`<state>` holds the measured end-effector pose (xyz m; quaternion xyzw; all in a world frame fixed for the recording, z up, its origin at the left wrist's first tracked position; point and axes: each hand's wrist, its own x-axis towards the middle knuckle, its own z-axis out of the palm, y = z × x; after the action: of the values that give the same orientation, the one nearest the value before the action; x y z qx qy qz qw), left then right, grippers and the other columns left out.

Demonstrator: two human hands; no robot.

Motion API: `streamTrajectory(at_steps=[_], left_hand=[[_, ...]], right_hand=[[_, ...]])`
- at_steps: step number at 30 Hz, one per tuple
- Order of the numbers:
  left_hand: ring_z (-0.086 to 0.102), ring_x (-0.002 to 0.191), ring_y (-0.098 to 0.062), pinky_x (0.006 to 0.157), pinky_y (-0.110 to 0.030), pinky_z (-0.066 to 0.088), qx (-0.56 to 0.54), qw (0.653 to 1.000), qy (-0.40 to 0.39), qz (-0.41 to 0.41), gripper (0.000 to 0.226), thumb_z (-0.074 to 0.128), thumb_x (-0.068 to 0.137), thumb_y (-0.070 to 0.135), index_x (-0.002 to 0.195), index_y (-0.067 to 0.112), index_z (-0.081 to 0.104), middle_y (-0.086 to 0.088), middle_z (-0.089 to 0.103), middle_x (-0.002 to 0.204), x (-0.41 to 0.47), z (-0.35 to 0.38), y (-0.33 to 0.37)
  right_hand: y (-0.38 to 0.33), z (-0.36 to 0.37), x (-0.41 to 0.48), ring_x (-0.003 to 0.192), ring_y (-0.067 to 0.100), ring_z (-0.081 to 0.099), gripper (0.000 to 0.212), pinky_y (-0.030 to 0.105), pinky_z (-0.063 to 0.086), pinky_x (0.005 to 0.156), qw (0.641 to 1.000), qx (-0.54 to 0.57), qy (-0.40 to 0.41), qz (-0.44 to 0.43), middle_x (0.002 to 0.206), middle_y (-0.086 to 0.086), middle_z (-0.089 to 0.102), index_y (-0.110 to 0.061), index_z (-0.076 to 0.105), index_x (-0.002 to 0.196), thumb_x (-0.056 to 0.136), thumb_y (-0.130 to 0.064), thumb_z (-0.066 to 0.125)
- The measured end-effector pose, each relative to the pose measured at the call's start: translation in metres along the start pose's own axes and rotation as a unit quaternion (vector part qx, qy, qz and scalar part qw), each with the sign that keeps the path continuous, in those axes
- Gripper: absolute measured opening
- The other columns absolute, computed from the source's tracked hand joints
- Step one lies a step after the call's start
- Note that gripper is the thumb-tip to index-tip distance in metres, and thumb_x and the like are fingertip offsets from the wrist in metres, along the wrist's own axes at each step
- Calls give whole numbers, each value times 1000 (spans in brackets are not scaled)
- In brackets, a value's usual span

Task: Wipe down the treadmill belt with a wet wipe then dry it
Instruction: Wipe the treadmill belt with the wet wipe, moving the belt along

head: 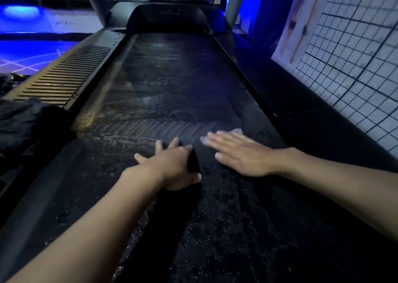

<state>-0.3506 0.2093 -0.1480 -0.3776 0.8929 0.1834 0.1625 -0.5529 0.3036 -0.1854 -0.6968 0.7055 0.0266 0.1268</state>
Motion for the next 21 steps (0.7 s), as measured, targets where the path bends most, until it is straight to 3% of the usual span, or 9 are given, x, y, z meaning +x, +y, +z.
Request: streamTrajectory(at_steps=[3,6,8,11,13,16,19,21], left_hand=[[-2,149,-36,112,-69,14,32,998,15,45,73,59,92,35,153,28,20,6,0,163,1,3,13],[5,147,-42,114,-64,17,64,995,37,61,65,54,92,22,150,31,25,3,11,159,-1,10,23],[6,147,-41,113,-63,17,71,995,41,64,66,53,92,21,150,33,23,3,9,160,-4,13,23],[5,147,-40,114,-63,16,80,993,46,70,67,51,94,20,152,32,20,2,6,162,-9,16,21],[5,147,-41,114,-63,16,94,992,50,70,67,48,94,19,153,30,17,0,4,162,-13,20,23],[3,147,-43,114,-63,15,109,990,51,69,69,46,94,18,154,26,12,-2,2,162,-17,24,26],[1,146,-47,113,-65,14,105,992,46,60,66,43,95,21,154,21,12,-7,0,163,-19,24,32],[0,145,-48,113,-67,12,94,994,36,51,65,41,96,22,154,18,12,-10,-3,163,-21,25,36]], right_hand=[[17,-9,7,150,8,-18,58,41,-15,121,991,-3,6,136,165,-8,-16,-35,-12,156,104,-53,7],[3,6,-5,150,6,-17,63,42,-13,121,998,-23,4,56,163,-13,-16,-35,-11,157,102,-57,11],[13,4,-13,150,6,-16,60,38,-12,122,999,-5,12,51,163,-13,-14,-36,-9,157,103,-55,10],[38,-6,-11,151,14,-17,60,40,-13,121,976,25,18,216,165,-4,-16,-32,-12,157,104,-53,5],[29,0,-14,151,16,-19,65,44,-15,121,980,11,12,200,164,-5,-19,-31,-16,156,101,-59,3],[27,6,-28,150,13,-20,62,38,-16,119,989,27,7,146,164,-7,-18,-33,-14,156,101,-57,4],[35,-2,-27,152,18,-17,66,40,-11,121,963,35,30,266,166,-2,-17,-29,-13,158,102,-58,4],[24,4,-30,151,18,-20,68,41,-13,121,970,28,15,241,165,-3,-19,-29,-15,157,99,-62,1]])
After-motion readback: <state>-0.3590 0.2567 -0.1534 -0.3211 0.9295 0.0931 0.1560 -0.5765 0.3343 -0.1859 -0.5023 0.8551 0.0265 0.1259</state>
